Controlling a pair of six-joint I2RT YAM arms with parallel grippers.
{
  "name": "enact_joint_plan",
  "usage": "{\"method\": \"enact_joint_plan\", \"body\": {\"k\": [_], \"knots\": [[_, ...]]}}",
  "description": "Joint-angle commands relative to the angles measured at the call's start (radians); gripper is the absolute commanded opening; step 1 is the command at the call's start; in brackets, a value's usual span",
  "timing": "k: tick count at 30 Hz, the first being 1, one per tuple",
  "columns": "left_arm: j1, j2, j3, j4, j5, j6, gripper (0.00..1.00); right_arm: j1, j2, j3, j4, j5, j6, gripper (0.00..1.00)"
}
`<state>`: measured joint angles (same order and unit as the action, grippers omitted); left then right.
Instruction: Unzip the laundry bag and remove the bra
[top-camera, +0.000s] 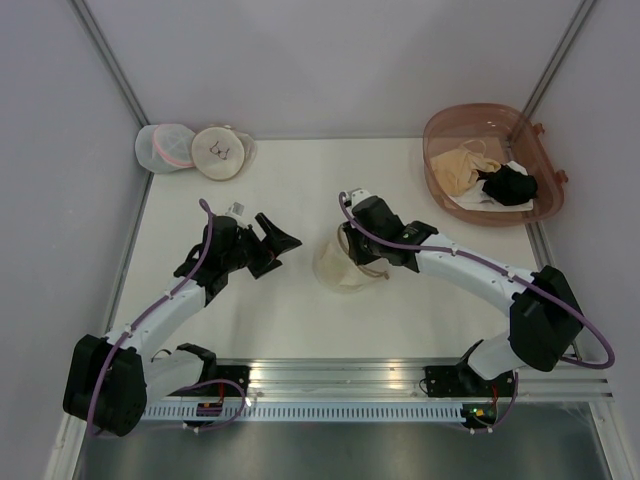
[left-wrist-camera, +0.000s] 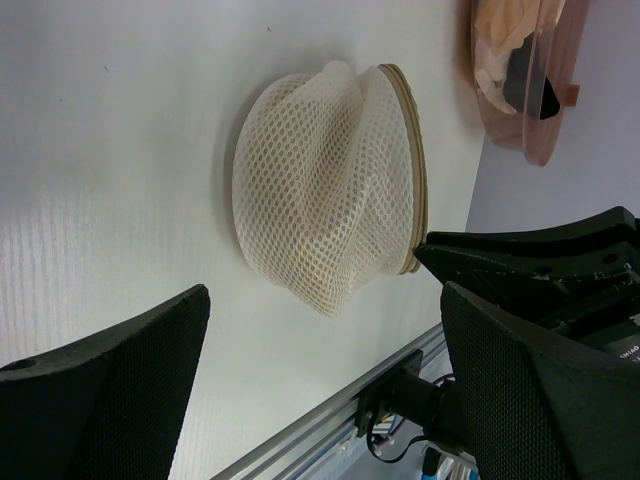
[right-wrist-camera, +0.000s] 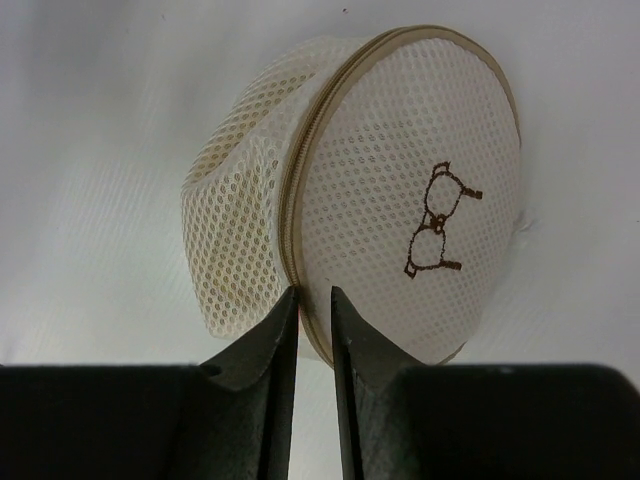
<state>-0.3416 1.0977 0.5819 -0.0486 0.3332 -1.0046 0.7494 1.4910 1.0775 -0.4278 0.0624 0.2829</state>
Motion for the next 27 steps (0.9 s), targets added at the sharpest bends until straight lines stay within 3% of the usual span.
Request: {"method": "enact_joint_plan", "body": {"k": [1,10,13,17,27], "knots": [[0.004,-0.002,-0.002,0.039,0.023,0.001,0.99,-0.012,-0.032,0.015,-0.014,0.053,-0.014,0.24],[0.006,-0.002,-0.004,0.039,0.024,0.001,0.99,-0.013,-0.025,0.044,-0.063,0.235,-0.010,0.24],[0.006,-0.002,-0.002,0.041,0.026,0.001,0.99,-0.016,-0.009,0.055,-0.075,0.289,-0.008,0.19],[0.006,-0.004,-0.005,0.039,0.026,0.001,0.99,-0.016,0.011,0.079,-0.088,0.359,-0.002,0.00],[0.006,0.002,-0.004,0.041,0.029,0.003,0.99,-0.018,-0.017,0.102,-0.075,0.404,-0.004,0.00]]}}
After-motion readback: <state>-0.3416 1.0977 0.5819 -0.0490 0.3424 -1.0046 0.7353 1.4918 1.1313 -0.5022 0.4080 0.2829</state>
